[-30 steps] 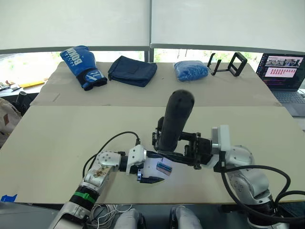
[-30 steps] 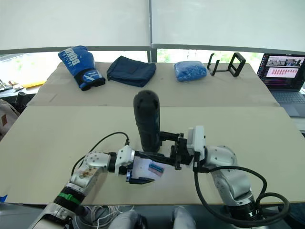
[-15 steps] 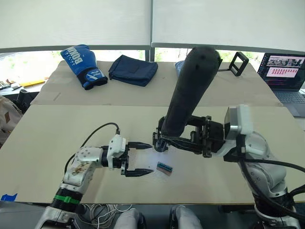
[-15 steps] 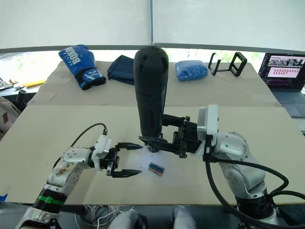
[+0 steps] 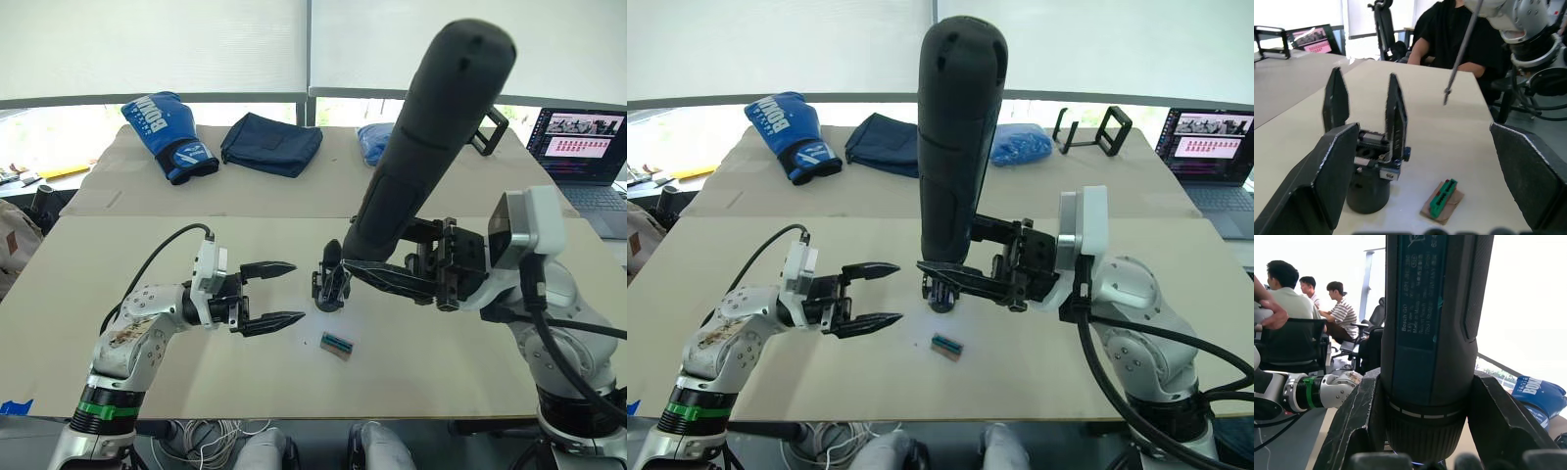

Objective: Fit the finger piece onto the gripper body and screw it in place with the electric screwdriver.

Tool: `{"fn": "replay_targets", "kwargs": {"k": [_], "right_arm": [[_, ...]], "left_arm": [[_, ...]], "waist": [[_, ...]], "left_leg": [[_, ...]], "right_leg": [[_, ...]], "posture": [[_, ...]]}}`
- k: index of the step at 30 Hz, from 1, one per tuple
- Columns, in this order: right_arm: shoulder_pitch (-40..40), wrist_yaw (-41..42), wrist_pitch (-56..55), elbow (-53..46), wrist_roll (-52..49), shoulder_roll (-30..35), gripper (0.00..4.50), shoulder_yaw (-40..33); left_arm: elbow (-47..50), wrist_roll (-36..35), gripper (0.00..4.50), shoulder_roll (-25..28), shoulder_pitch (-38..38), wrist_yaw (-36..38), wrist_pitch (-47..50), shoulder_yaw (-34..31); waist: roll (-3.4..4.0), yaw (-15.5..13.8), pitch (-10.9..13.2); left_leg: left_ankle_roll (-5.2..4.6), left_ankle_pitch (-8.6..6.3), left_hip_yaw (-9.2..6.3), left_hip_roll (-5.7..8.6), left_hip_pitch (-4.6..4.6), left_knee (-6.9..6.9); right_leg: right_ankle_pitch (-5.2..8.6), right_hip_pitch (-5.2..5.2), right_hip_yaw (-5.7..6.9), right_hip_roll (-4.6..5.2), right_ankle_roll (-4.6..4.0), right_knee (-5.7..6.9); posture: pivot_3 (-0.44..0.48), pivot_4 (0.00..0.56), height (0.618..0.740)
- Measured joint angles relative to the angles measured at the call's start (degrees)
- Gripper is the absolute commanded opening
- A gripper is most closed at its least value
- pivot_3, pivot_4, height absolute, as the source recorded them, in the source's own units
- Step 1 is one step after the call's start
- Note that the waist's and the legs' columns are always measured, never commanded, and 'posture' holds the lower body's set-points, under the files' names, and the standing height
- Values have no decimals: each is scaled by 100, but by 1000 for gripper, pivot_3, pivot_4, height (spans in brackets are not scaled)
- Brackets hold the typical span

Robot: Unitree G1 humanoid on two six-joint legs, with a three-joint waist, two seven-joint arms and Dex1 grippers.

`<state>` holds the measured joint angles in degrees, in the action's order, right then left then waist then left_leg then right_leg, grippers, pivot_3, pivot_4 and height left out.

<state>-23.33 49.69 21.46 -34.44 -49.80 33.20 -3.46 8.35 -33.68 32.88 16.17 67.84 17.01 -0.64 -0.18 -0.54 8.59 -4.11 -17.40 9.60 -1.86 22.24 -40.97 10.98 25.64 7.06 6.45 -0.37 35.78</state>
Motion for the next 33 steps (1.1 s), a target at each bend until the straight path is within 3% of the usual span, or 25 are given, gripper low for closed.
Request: {"fn": "replay_targets", "kwargs": {"k": [15,25,33], "right_arm": [[4,-45,3,-18,-85,112,1943,-44],[22,-170,4,-114,-78,181,1943,-45],[243,-195,3,-135,7,193,1943,-50]], "left_arm": [[-1509,1997,4490,-998,172,-1303,-991,1051],[-2172,2453,4490,-1721,430,-1784,-1548,1203],[-2365,2665,4490,-1878,634,-1836,-1577,1326]], "waist": [[-3,-11,1],[-3,-36,1],[-3,-34,1]], "left_leg": [[0,0,3,2,2,-1],[-6,-2,-3,3,1,-6],[-7,-2,-5,3,-2,-7]], "right_leg": [[-2,2,0,3,-3,1],[-3,-6,3,10,-3,0],[-3,-10,4,10,-2,0]], "posture": [[0,150,740],[0,150,740],[0,150,740]]}}
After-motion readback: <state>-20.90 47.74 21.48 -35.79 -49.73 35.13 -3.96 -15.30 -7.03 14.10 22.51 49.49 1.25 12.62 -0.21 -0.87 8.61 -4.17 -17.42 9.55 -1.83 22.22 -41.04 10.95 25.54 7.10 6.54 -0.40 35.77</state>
